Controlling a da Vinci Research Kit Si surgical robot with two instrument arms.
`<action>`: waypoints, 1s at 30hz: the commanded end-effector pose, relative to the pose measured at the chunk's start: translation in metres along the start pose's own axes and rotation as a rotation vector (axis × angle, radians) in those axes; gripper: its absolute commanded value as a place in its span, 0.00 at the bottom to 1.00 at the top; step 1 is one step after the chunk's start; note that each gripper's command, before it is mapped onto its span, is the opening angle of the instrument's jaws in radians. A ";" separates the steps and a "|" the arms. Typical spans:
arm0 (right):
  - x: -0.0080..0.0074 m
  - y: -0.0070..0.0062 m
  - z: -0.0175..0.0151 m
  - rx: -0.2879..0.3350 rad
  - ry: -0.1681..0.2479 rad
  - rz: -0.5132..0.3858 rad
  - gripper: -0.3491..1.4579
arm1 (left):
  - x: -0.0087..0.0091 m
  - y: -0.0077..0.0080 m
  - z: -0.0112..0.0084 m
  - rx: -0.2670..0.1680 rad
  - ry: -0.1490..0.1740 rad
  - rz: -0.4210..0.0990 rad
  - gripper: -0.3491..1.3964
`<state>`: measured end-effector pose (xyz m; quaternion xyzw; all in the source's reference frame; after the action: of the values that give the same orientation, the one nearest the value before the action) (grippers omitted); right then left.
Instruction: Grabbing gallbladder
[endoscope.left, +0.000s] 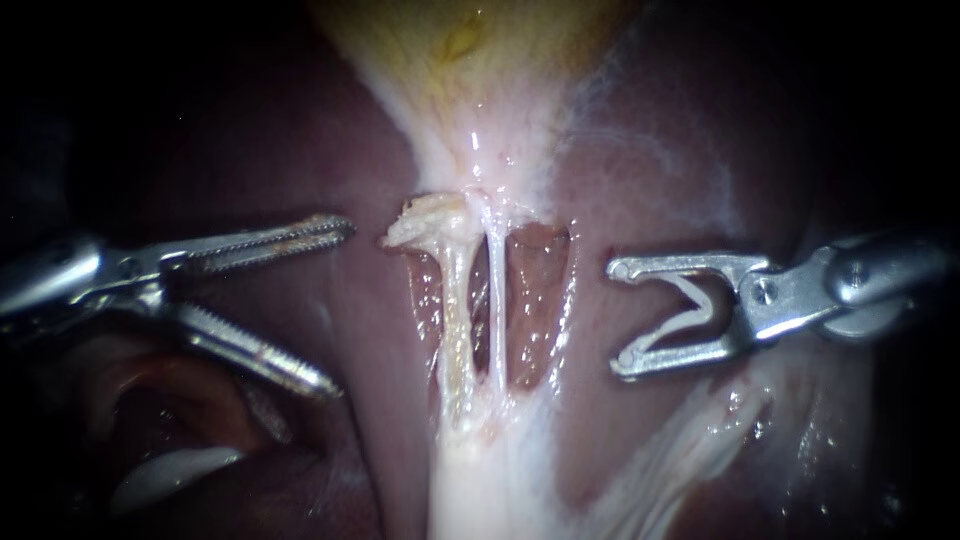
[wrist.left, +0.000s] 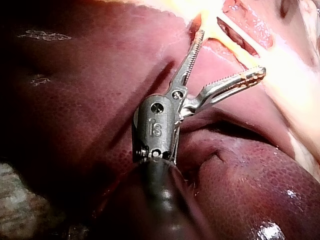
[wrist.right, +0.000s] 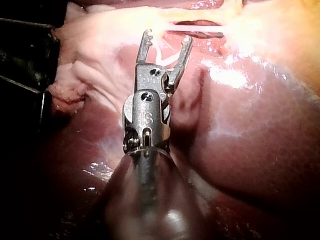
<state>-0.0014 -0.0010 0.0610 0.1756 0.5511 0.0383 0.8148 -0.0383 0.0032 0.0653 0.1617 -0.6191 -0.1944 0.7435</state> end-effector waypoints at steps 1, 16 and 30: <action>0.0000 0.0000 0.0000 0.000 0.000 0.000 0.45 | 0.0000 0.0000 0.0000 0.000 0.000 0.000 0.79; 0.0000 0.0000 0.0000 0.000 0.000 0.000 0.45 | 0.0010 0.0038 0.0026 -0.011 0.000 0.000 0.76; 0.0000 0.0000 0.0000 0.000 0.000 0.000 0.45 | 0.0041 0.0076 0.0065 -0.021 0.001 0.014 0.73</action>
<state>-0.0014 -0.0011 0.0610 0.1757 0.5513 0.0382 0.8147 -0.0434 0.0079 0.0738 0.1489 -0.6171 -0.1960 0.7474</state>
